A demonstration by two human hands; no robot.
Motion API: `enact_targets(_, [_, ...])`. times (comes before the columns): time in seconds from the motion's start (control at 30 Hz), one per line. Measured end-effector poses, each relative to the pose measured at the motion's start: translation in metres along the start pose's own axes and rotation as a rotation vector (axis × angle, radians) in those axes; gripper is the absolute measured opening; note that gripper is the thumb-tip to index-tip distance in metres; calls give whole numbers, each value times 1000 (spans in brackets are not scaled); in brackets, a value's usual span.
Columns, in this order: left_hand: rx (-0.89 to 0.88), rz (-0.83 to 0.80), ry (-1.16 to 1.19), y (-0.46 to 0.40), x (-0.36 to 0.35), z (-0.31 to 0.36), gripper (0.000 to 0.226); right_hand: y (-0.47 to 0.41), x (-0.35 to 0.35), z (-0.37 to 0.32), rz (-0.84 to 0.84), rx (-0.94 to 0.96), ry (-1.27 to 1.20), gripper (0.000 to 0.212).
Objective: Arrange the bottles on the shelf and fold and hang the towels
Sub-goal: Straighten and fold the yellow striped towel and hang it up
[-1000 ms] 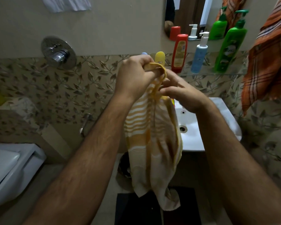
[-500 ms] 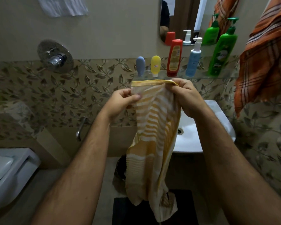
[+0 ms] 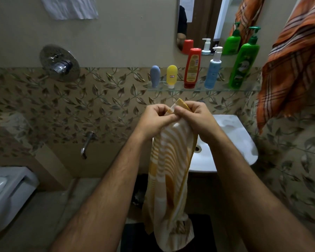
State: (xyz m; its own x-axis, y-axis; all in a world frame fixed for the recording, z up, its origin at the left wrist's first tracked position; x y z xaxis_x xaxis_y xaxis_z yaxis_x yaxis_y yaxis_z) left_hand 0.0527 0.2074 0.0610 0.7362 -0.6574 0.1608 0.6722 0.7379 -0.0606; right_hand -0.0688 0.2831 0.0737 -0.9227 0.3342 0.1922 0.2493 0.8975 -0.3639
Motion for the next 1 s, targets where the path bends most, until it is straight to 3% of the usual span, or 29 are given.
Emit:
enact_targets(0.13, [131, -59, 188, 9, -13, -43, 19, 2, 12, -1, 111, 25, -36, 13])
enact_targets(0.3, [308, -57, 191, 27, -15, -122, 20, 4, 75, 1, 457, 42, -6, 17])
enact_targets(0.43, [243, 139, 158, 16, -9, -118, 17, 5, 113, 14, 599, 56, 131, 21])
enact_targets(0.53, [103, 329, 138, 0, -8, -80, 13, -1, 115, 27, 512, 31, 266, 14])
enact_targets(0.63, [36, 383, 90, -9, -17, -54, 18, -6, 110, 35, 406, 24, 324, 14])
enact_targets(0.8, [33, 458, 106, -16, -31, -48, 16, -4, 97, 55, 264, -55, 115, 11])
enact_targets(1.0, [49, 366, 104, -28, -61, -57, 13, 1, 69, 74, -11, -121, -138, 12])
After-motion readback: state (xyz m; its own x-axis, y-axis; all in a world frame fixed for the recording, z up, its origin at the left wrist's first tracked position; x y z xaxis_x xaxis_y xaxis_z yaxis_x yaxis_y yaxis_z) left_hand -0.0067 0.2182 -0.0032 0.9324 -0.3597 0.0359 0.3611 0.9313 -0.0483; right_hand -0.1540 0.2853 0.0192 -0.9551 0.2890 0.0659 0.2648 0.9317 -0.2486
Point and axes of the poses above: each hand's wrist, its own y-axis away from the middle knuckle, its own x-axis out of the back of the hand, z = x × y, the point moved 6 cm from there along -y, towards the middle knuckle, and after that the axes turned 8 degrees about x, right-handed, at the moved point
